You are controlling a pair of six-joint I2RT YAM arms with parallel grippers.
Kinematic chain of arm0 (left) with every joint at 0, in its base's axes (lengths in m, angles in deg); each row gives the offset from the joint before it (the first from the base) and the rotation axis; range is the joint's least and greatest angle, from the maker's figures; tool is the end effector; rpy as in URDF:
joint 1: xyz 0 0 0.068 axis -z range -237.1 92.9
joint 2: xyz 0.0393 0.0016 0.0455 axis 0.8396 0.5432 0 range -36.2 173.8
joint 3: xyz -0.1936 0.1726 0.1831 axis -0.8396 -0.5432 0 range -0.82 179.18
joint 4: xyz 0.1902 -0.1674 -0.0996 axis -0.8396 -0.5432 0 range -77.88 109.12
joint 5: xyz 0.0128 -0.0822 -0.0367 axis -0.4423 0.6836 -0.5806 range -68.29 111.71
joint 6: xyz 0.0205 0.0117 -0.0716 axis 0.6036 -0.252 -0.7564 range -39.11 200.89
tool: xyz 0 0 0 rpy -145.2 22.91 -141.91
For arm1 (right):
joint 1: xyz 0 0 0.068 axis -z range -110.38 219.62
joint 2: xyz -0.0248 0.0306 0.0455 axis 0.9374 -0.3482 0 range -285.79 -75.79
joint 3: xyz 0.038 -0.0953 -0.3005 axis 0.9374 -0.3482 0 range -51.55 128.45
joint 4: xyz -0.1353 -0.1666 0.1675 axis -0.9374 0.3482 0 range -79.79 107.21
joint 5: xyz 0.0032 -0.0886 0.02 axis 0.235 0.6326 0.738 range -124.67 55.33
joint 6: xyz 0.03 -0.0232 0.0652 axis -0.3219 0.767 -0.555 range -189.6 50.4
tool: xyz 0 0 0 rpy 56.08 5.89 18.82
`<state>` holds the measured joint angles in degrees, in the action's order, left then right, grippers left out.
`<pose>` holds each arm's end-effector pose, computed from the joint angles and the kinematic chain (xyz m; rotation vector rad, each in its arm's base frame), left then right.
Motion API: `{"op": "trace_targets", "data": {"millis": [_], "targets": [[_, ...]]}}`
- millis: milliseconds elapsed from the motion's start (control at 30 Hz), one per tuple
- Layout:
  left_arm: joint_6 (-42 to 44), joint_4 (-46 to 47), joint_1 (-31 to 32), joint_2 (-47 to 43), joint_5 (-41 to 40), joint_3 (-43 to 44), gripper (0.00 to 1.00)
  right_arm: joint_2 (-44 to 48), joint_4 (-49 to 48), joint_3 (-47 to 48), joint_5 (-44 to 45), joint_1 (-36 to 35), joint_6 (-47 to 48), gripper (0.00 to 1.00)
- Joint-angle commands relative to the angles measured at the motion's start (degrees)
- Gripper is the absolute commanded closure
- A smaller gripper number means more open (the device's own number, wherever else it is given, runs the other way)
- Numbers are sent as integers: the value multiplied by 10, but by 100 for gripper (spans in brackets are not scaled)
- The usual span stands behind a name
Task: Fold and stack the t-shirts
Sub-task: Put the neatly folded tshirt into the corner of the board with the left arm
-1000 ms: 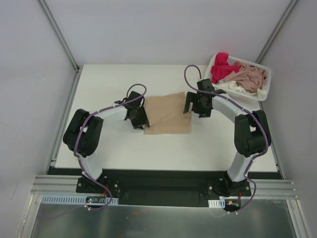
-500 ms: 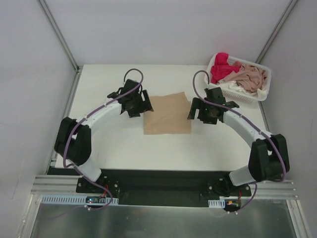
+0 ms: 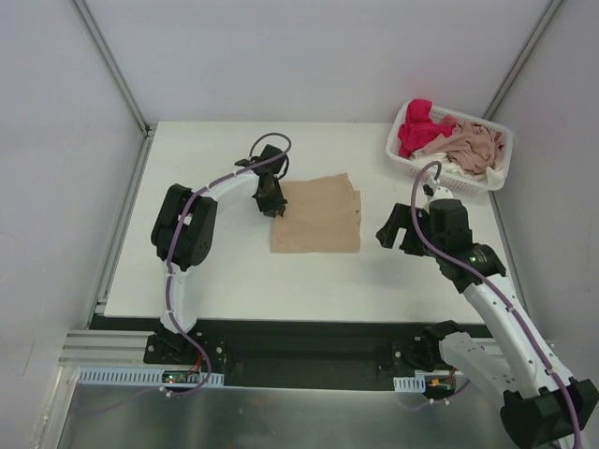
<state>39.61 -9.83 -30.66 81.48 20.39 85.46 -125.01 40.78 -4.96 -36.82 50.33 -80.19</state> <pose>0.4325 -0.2134 0.1860 -0.3538 2.6519 -0.3689 0.1801 0.0656 0.3212 -0.1867 2.1614 0.3419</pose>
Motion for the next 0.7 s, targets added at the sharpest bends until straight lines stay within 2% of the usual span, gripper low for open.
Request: {"op": "trace_targets", "data": {"millis": [0, 33, 100, 200, 233, 333, 467, 667], "targets": [[20, -43, 5, 18, -5, 13, 97, 40, 35, -11, 40, -1, 18, 3], [23, -56, 5, 14, -30, 10, 100, 45, 39, -11, 48, -1, 22, 3], [36, -77, 5, -7, -66, -6, 100, 55, 41, -18, 52, 0, 24, 3], [73, -112, 5, -55, -165, -46, 100, 73, 42, -28, 68, 0, 27, 3], [78, -128, 5, -69, -234, -58, 100, 77, 42, -30, 77, 0, 27, 3], [86, -191, -2, -119, -348, -102, 100, 90, 40, -36, 95, 0, 28, 3], [162, -209, -15, -188, -414, -172, 100, 96, 41, -36, 100, 0, 29, 3], [218, -209, -26, -233, -462, -196, 100, 105, 39, -36, 123, -1, 32, 3]]}}
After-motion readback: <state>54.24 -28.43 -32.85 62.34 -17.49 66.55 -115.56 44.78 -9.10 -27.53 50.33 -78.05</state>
